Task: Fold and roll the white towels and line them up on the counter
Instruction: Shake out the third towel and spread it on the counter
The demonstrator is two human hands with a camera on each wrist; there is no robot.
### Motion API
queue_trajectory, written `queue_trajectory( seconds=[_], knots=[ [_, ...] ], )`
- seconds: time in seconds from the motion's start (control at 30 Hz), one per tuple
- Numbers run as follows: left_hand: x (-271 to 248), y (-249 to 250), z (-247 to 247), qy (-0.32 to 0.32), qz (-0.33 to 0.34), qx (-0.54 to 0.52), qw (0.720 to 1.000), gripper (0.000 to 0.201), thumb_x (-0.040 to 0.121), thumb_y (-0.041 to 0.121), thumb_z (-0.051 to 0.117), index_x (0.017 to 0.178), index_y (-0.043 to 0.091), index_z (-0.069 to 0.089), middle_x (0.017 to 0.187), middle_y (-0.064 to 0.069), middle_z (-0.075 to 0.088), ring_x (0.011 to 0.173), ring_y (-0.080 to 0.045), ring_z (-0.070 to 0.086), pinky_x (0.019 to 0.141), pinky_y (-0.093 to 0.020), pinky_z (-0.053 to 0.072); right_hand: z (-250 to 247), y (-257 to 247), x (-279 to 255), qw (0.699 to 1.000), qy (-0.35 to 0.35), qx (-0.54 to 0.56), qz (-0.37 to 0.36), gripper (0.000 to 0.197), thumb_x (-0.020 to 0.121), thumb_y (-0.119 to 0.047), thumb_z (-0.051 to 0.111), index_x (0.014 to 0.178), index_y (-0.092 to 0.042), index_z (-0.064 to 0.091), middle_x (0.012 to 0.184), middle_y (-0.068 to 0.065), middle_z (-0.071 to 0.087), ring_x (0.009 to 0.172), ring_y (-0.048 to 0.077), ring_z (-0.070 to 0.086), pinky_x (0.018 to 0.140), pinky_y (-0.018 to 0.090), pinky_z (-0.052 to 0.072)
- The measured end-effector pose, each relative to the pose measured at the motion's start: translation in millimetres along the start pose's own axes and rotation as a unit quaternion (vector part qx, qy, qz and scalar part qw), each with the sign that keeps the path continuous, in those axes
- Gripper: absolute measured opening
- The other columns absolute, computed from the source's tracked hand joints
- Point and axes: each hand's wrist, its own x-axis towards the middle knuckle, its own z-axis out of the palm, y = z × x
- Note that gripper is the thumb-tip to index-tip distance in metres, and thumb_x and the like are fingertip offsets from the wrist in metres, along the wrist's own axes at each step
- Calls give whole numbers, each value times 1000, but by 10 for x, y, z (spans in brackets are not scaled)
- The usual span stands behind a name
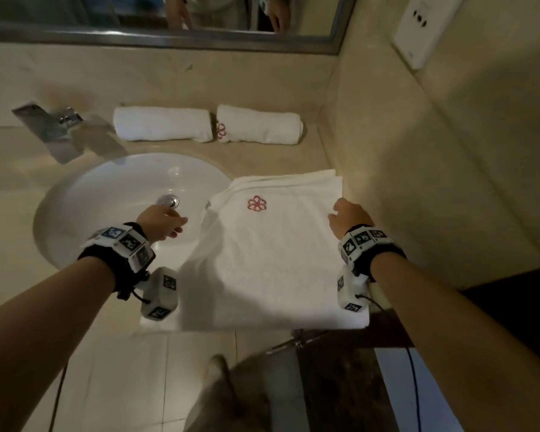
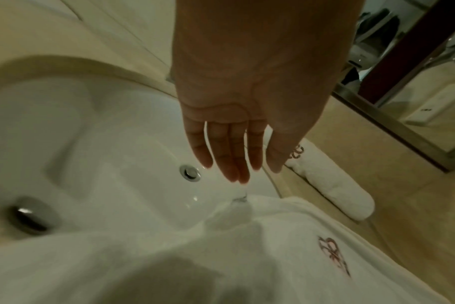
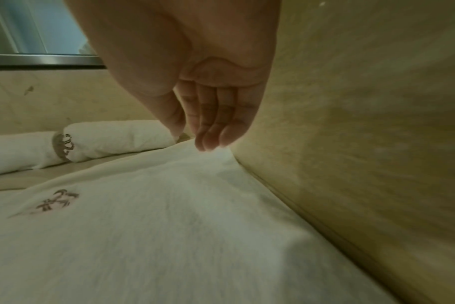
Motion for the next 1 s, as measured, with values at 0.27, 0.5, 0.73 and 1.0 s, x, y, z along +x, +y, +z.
queue_trajectory(
  seconds=[0.27, 0.5, 0.73, 1.0],
  knots=[
    [733, 427, 366, -78, 75, -8, 994, 19, 76, 15, 73, 92, 13, 64, 91, -7, 62, 84, -25, 54, 66, -25, 41, 128, -402, 695, 996, -24, 51, -67, 33, 96, -16, 45, 128, -15, 47, 110, 17, 63, 99, 32, 60, 78, 33, 47],
    [1078, 520, 623, -69, 161, 129, 976, 40, 81, 12, 68, 120, 12, 56, 122, -15, 52, 112, -30, 50, 93, -30, 36, 428, -637, 1109, 986, -44, 39, -155, 32, 88, -10, 52, 118, -19, 57, 120, 5, 57, 110, 25, 53, 93, 31, 44],
    [1249, 480, 635, -41, 215, 104, 970, 20, 89, 13, 58, 107, 5, 55, 112, -14, 60, 101, -31, 56, 83, -30, 38, 519, -736, 1258, 978, 11, 91, -185, 28, 89, -7, 52, 115, -14, 59, 121, 5, 53, 108, 21, 53, 94, 33, 46],
    [1476, 577, 477, 8, 190, 5, 982, 4, 93, 18, 50, 94, 14, 49, 85, -8, 59, 79, -25, 54, 73, -29, 39, 553, -740, 1361, 977, -18, 97, -187, 37, 88, -8, 54, 124, -15, 52, 126, 4, 49, 100, 16, 51, 94, 33, 47]
  ],
)
